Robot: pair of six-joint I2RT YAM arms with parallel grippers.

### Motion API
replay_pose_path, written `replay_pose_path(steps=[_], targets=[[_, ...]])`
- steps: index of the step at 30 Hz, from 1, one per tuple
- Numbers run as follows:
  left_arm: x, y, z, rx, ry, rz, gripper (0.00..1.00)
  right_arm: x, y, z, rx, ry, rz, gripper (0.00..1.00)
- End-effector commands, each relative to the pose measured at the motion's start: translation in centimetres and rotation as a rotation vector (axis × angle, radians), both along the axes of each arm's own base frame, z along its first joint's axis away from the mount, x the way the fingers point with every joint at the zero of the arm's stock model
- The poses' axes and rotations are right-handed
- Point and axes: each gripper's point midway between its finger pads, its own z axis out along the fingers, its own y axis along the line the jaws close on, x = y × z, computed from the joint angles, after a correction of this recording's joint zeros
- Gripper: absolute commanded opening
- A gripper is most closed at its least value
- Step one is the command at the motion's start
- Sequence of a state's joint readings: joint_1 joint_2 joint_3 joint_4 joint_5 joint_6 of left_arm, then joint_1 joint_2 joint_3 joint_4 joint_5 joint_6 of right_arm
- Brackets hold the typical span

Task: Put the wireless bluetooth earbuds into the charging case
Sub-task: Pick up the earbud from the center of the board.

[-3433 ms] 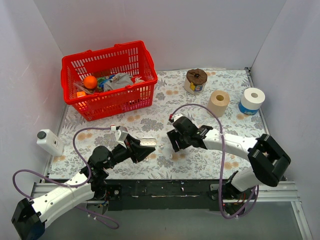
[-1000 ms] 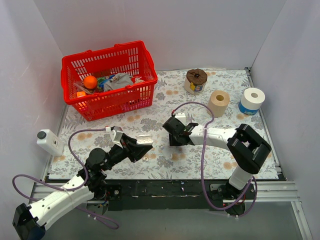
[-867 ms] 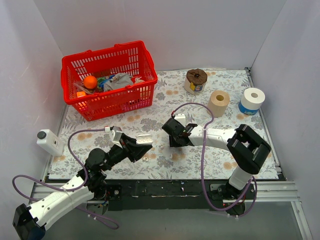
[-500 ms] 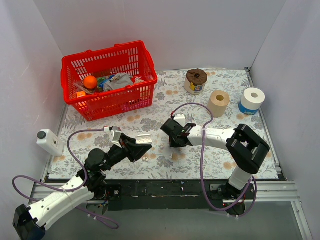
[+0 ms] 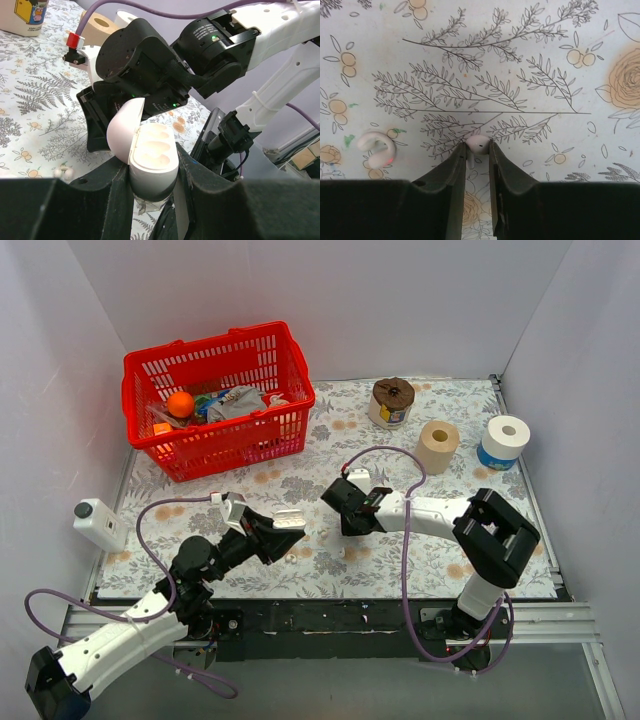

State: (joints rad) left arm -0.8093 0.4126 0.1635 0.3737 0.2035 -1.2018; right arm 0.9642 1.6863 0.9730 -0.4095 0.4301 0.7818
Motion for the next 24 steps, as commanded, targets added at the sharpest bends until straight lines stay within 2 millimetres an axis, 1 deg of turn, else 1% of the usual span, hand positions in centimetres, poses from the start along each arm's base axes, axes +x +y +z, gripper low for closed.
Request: replay_pose_path(steps=[1,4,5,7,8,10,11,12,13,14,15,17,18,19,20,21,22,23,24], targets=[[0.2,-0.1,1.7,-0.021,-0.021,0.010,0.00,-2.1,-2.8,-0.3,-0.112,0.061,0.032,0.01],[0.4,-0.2,1.5,-0.015,-0.019,0.012,0.00,-0.9,-2.3,2.2,-0.081,-0.009,0.041,0.01],[0.5,-0.2,1.9,-0.020,-0.025,0.017,0.00,-0.6,-2.2,2.8,-0.074,-0.028,0.042,0.01],[0.6,-0.3,1.8,-0.012,-0.025,0.018,0.00,-0.2,-1.9,4.3,-0.052,-0.062,0.051,0.01],[0.7,-0.4,2.0,-0.011,-0.029,0.017,0.00,0.2,-1.6,5.6,-0.014,-0.102,0.058,0.01],[0.9,-0.4,2.0,-0.006,-0.033,0.023,0.00,0.5,-1.4,7.0,0.014,-0.150,0.070,0.01],[0.9,-0.5,2.1,-0.008,-0.037,0.023,0.00,1.0,-1.0,8.0,0.045,-0.192,0.077,0.01],[0.9,-0.5,2.3,-0.010,-0.043,0.022,0.00,1.3,-0.7,10.1,0.091,-0.252,0.085,0.01],[1.1,-0.6,2.0,-0.002,-0.043,0.026,0.00,1.4,-0.4,11.4,0.103,-0.298,0.120,0.01],[1.1,-0.7,2.3,-0.008,-0.056,0.024,0.00,1.7,-0.2,12.9,0.122,-0.345,0.130,0.01],[1.2,-0.7,2.5,-0.010,-0.062,0.023,0.00,2.1,0.1,15.2,0.170,-0.412,0.134,0.01],[1.5,-1.1,2.9,-0.008,-0.075,0.023,0.00,2.4,0.1,18.0,0.180,-0.495,0.170,0.01],[1.7,-1.2,3.0,-0.008,-0.081,0.024,0.00,2.6,0.3,20.6,0.224,-0.562,0.170,0.01],[1.8,-1.3,4.0,-0.026,-0.103,0.025,0.00,2.5,0.5,22.1,0.243,-0.605,0.180,0.01],[2.1,-1.6,4.0,-0.017,-0.109,0.027,0.00,2.6,0.4,23.4,0.232,-0.648,0.211,0.01],[2.2,-1.7,4.5,-0.022,-0.128,0.030,0.00,2.4,0.3,25.4,0.266,-0.696,0.222,0.01],[2.4,-1.8,5.0,-0.028,-0.143,0.034,0.00,2.4,0.8,27.3,0.310,-0.754,0.231,0.01],[2.6,-1.9,6.3,-0.044,-0.185,0.040,0.00,2.2,0.9,28.6,0.335,-0.789,0.251,0.01],[3.1,-2.3,6.3,-0.032,-0.190,0.047,0.00,1.9,0.8,30.3,0.352,-0.844,0.287,0.01]])
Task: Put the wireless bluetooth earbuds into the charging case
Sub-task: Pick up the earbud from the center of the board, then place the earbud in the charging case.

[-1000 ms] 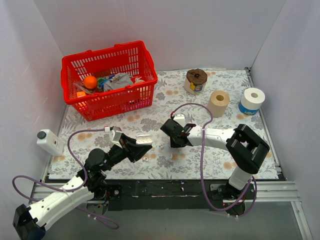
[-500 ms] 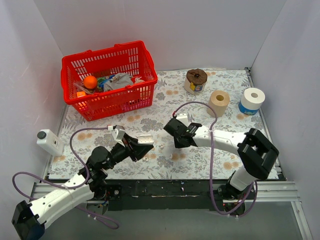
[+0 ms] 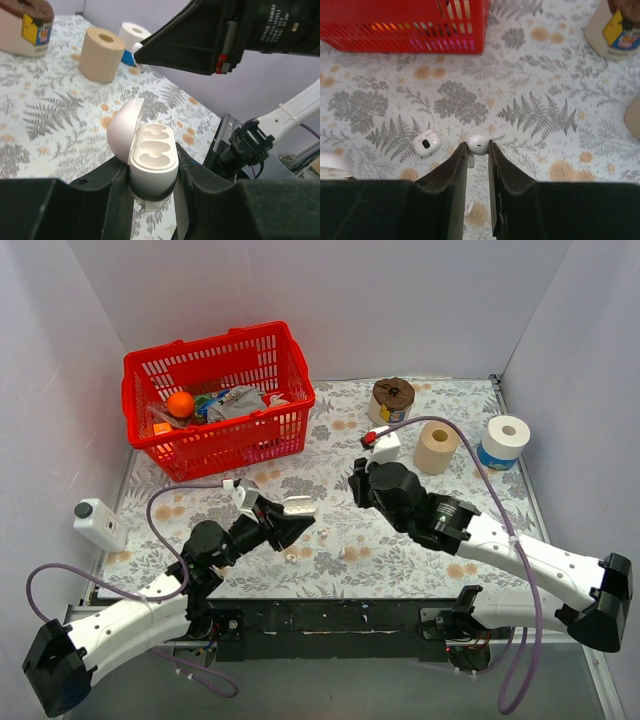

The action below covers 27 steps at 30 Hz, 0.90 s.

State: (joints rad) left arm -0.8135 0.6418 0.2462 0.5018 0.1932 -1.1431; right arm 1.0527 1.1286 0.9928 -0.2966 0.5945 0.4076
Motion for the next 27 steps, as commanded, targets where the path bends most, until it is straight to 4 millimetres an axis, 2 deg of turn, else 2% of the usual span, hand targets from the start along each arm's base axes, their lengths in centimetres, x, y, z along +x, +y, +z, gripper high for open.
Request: replay_pose_path(steps=[1,2,3,4,5,11,13,15,16,17,19,27], targets=[[1.2,-0.7,5.8,-0.080,-0.174,0.025,0.00,0.5,0.7,10.7,0.170,-0.312,0.070,0.01],[1.4,-0.9,7.2,-0.093,-0.202,0.026,0.00,0.1,0.6,12.6,0.222,-0.353,0.091,0.01],[1.9,-1.6,6.7,-0.070,-0.206,0.020,0.00,-0.2,0.6,13.6,0.230,-0.391,0.112,0.01],[2.0,-1.9,7.3,-0.076,-0.224,0.016,0.00,-0.4,0.6,14.6,0.255,-0.416,0.125,0.01],[2.0,-2.1,8.6,-0.106,-0.258,0.007,0.00,-0.9,0.6,16.4,0.310,-0.461,0.153,0.01],[2.3,-4.2,11.7,-0.180,-0.374,-0.053,0.00,-3.1,0.6,22.1,0.471,-0.607,0.252,0.01],[2.4,-4.6,13.6,-0.216,-0.415,-0.066,0.00,-3.4,0.9,22.7,0.489,-0.623,0.277,0.01],[2.6,-5.6,13.8,-0.213,-0.423,-0.097,0.00,-4.0,1.0,23.8,0.516,-0.638,0.305,0.01],[2.6,-5.8,15.1,-0.234,-0.445,-0.103,0.00,-4.2,1.2,24.1,0.524,-0.644,0.318,0.01],[2.9,-6.4,14.9,-0.225,-0.439,-0.115,0.00,-4.4,1.2,24.8,0.537,-0.653,0.330,0.01],[2.8,-6.7,16.3,-0.246,-0.465,-0.130,0.00,-4.6,1.5,25.0,0.531,-0.655,0.351,0.01],[3.7,-7.9,16.8,-0.222,-0.465,-0.141,0.00,-4.6,2.2,25.0,0.503,-0.671,0.379,0.01]])
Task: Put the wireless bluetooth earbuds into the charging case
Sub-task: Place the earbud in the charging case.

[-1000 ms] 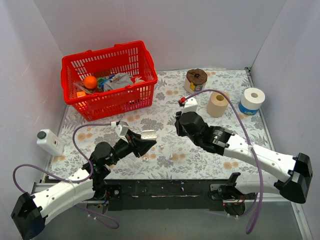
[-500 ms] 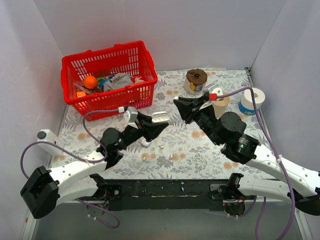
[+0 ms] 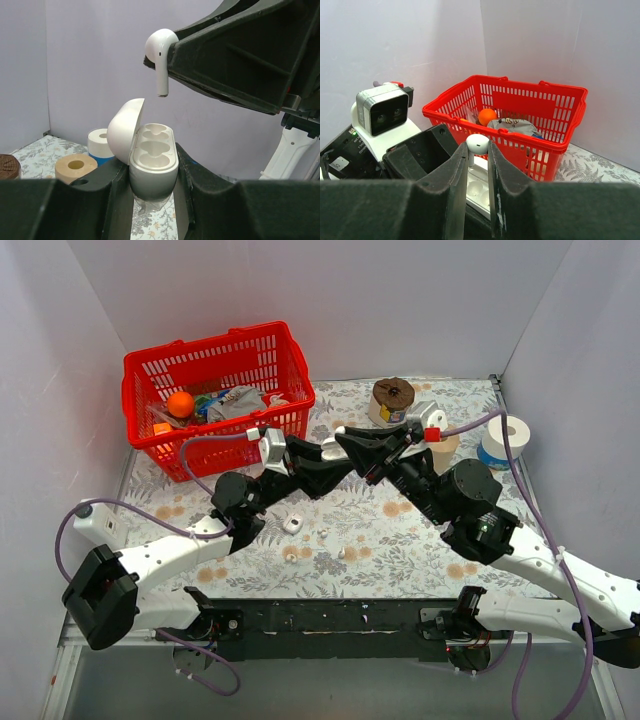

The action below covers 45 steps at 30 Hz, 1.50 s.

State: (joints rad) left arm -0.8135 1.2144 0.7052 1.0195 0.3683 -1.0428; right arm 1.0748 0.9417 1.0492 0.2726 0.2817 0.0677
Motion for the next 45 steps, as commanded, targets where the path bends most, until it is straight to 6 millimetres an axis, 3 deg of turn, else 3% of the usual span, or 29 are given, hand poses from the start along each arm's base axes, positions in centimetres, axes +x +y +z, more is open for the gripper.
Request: replay_pose_path(steps=[1,11,30,45], targets=[[-0.3,0.0,1.8,-0.016,-0.055,-0.003,0.00,-0.7,-0.4,3.3,0.065,-0.080,0.017,0.01],[0.0,-0.2,2.4,-0.008,-0.085,0.010,0.00,-0.7,0.4,2.5,0.037,-0.089,0.036,0.01],[1.6,-0.3,2.7,0.001,-0.025,0.063,0.00,-0.4,0.1,0.6,0.015,-0.054,0.015,0.01],[1.4,0.0,2.9,-0.004,-0.034,0.069,0.00,0.4,0.2,-0.6,-0.010,-0.030,-0.020,0.01]])
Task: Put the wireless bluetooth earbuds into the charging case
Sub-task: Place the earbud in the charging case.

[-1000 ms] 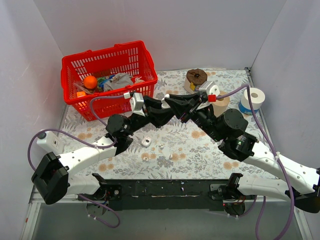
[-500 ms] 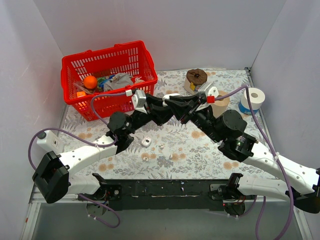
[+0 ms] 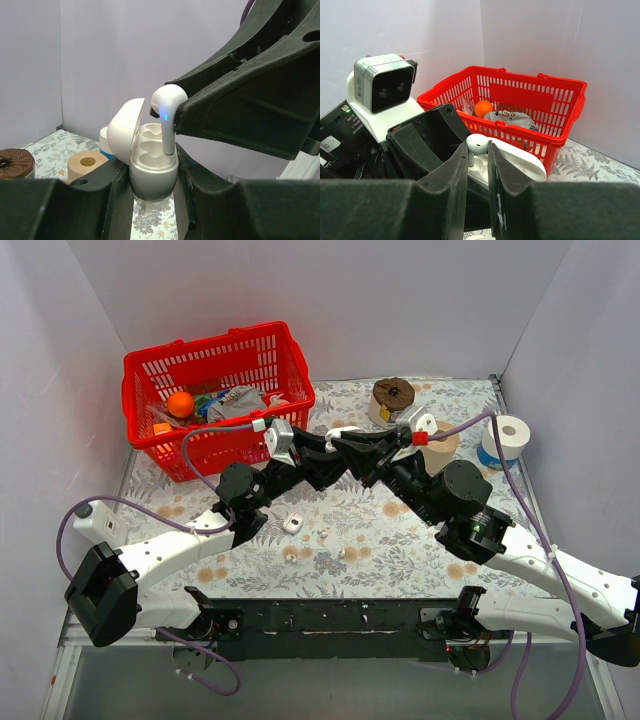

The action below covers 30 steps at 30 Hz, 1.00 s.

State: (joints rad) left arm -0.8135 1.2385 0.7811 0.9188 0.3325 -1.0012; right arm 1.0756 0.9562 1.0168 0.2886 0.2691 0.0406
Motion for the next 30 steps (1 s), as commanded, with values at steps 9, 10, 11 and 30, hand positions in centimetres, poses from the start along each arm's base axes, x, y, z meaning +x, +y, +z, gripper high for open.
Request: replay_pose_path(steps=[9,10,11,30], targets=[[-0.2,0.7,2.7,-0.042,-0.053,0.022,0.00,0.3,0.0,-0.1,0.002,-0.003,-0.019,0.01],[-0.2,0.7,2.7,-0.041,-0.055,0.022,0.00,0.3,0.1,-0.1,0.000,0.000,-0.019,0.01],[-0.2,0.7,2.6,-0.039,-0.054,0.022,0.00,0.3,0.1,-0.1,-0.001,0.002,-0.017,0.01],[-0.4,1.1,2.7,-0.040,-0.067,0.038,0.00,0.8,-0.3,-1.1,-0.027,0.052,-0.053,0.24]])
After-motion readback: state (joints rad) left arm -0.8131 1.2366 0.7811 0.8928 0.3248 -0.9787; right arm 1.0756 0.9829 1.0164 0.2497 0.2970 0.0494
